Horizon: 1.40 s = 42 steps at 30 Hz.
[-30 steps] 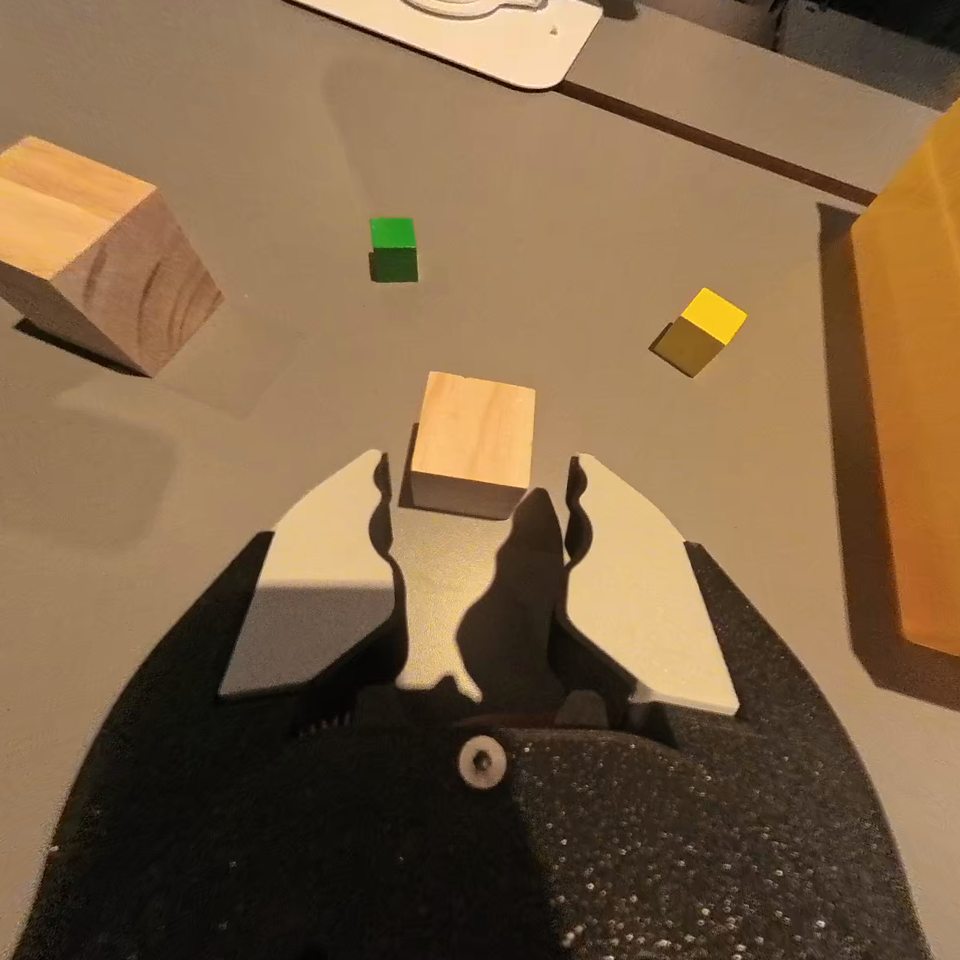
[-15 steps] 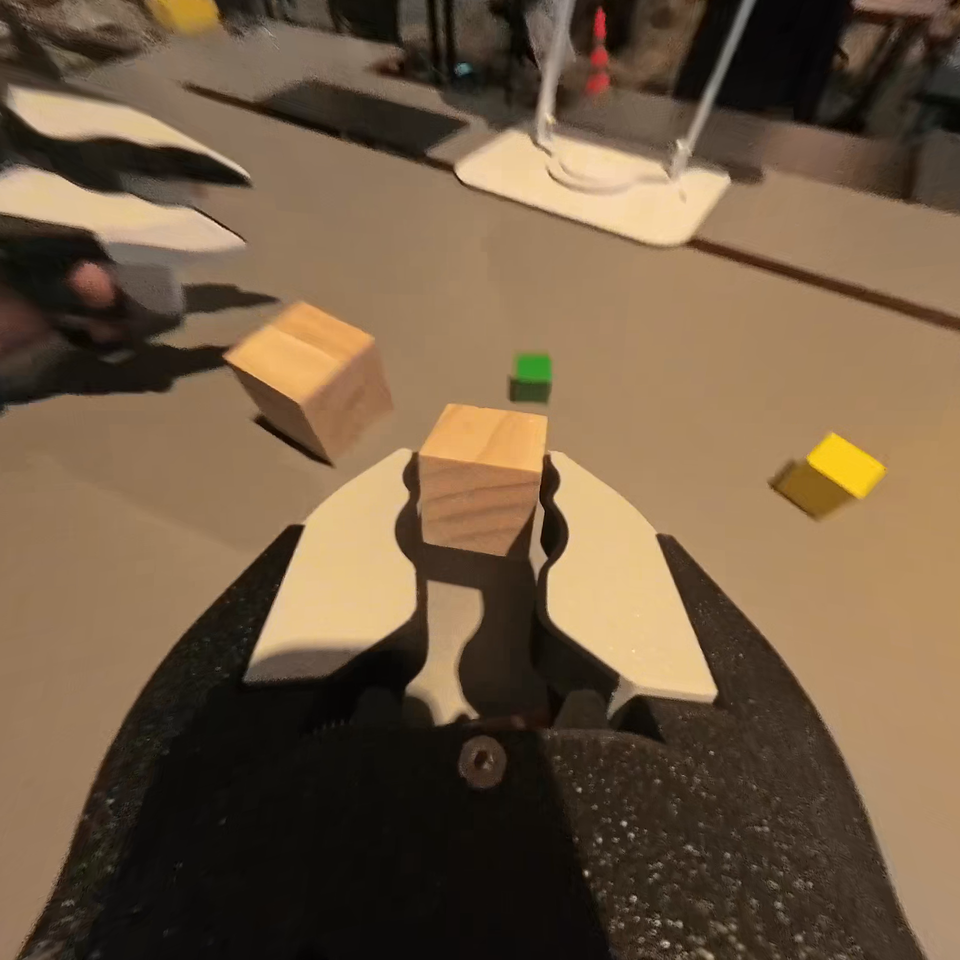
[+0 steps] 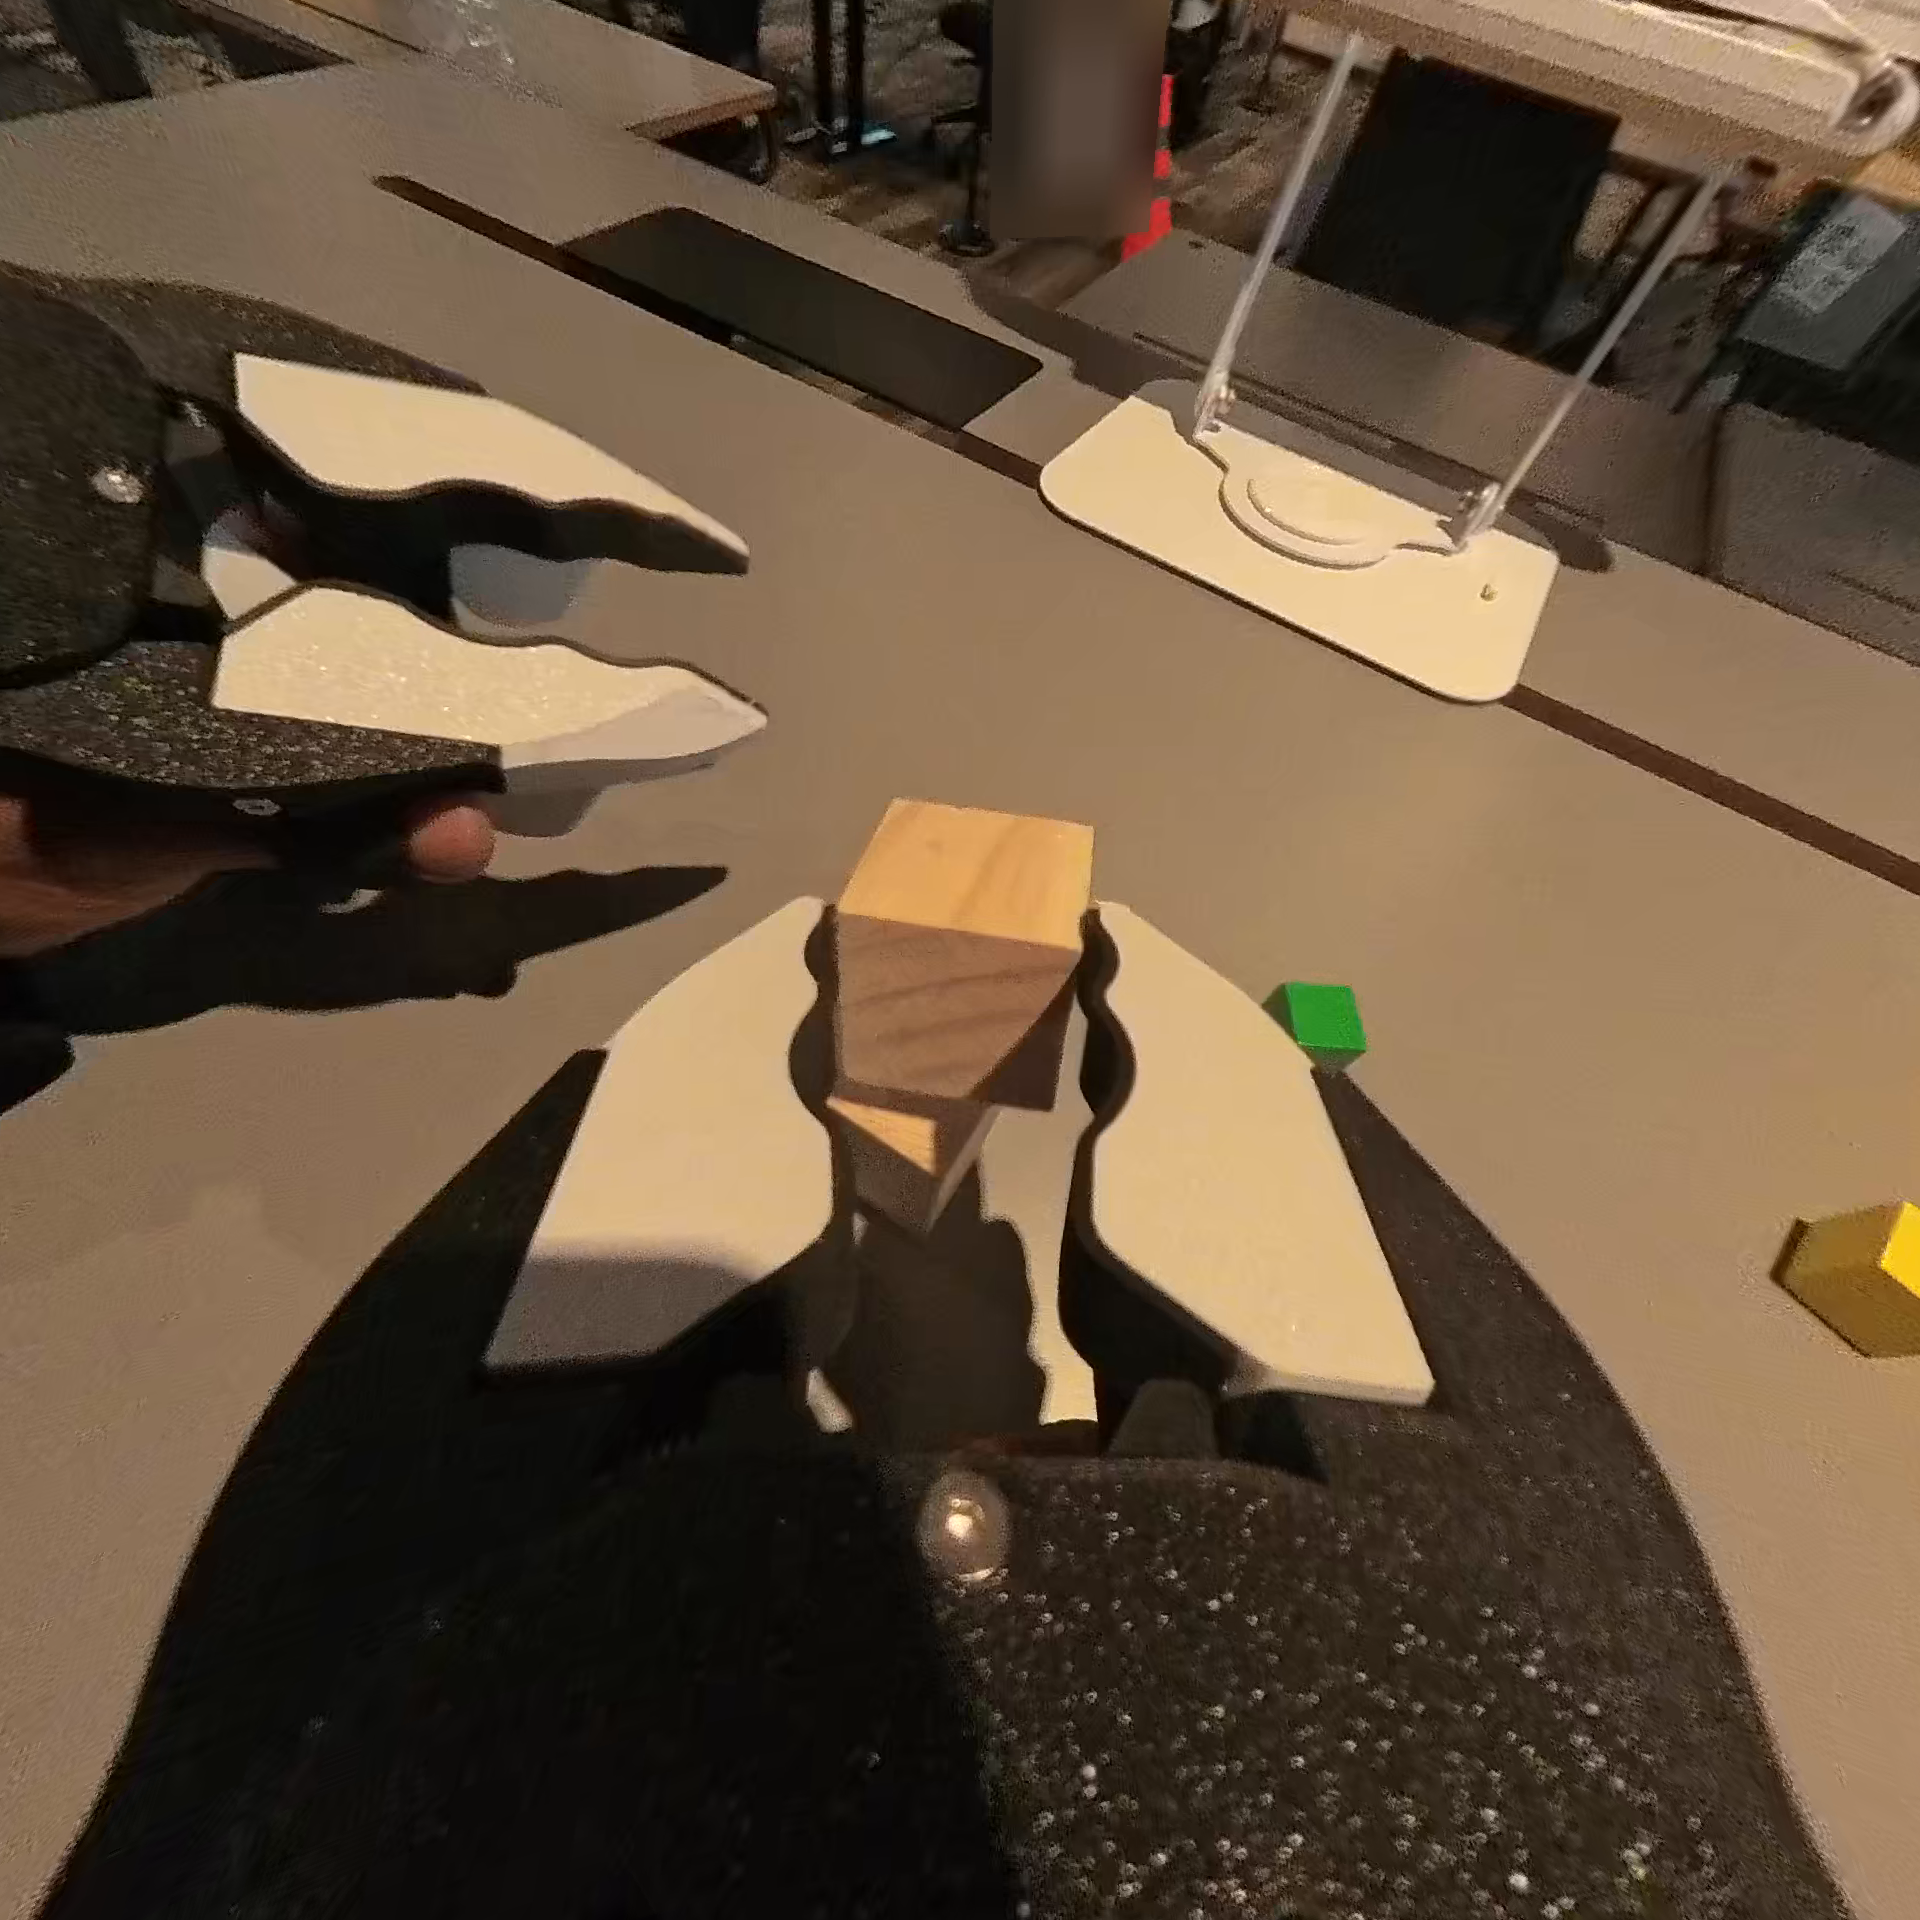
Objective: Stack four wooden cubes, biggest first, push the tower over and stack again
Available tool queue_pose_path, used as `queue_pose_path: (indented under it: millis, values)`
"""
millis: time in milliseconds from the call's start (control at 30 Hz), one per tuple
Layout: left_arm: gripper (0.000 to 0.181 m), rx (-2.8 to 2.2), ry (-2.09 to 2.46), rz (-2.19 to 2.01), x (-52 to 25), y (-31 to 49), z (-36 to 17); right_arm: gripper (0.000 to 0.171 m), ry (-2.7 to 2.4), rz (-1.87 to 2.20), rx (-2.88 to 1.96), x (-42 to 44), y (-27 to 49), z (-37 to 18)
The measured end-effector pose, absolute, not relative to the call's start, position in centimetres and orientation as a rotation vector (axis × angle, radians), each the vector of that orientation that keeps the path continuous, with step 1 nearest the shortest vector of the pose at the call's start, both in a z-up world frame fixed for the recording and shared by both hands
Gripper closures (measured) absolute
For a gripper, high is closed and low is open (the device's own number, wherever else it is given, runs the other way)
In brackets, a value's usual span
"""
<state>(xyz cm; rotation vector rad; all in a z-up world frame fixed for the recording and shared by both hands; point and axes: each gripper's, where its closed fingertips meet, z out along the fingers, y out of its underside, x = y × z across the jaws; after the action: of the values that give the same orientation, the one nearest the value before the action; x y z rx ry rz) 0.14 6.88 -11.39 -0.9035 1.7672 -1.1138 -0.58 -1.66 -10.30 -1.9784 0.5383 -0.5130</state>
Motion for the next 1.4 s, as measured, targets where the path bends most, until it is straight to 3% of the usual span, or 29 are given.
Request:
queue_pose_path:
  millis: [167,267,400,667,1400]
  values:
    - [0.143,-0.904,1.78,-1.072,0.6,7.5,-11.7,0.127,0.554,-0.617,-1.966,-1.2,-1.5,-10.9]
    - [0.143,-0.908,1.786,-1.065,0.9,7.7,-11.8,0.115,0.545,-0.576,-1.964,-1.9,-1.6,-11.2]
    - [0.143,-0.91,1.794,-1.061,1.1,7.8,-11.9,0.112,0.555,-0.511,-1.909,-2.4,-2.4,-11.5]
    - [0.144,-0.891,1.812,-1.03,1.1,7.6,-12.2,0.12,0.444,-0.508,-1.774,-3.3,-2.6,-10.7]
    - [0.145,-0.869,1.822,-1.011,1.0,7.4,-12.4,0.123,0.409,-0.513,-1.788,-3.2,-2.6,-10.8]
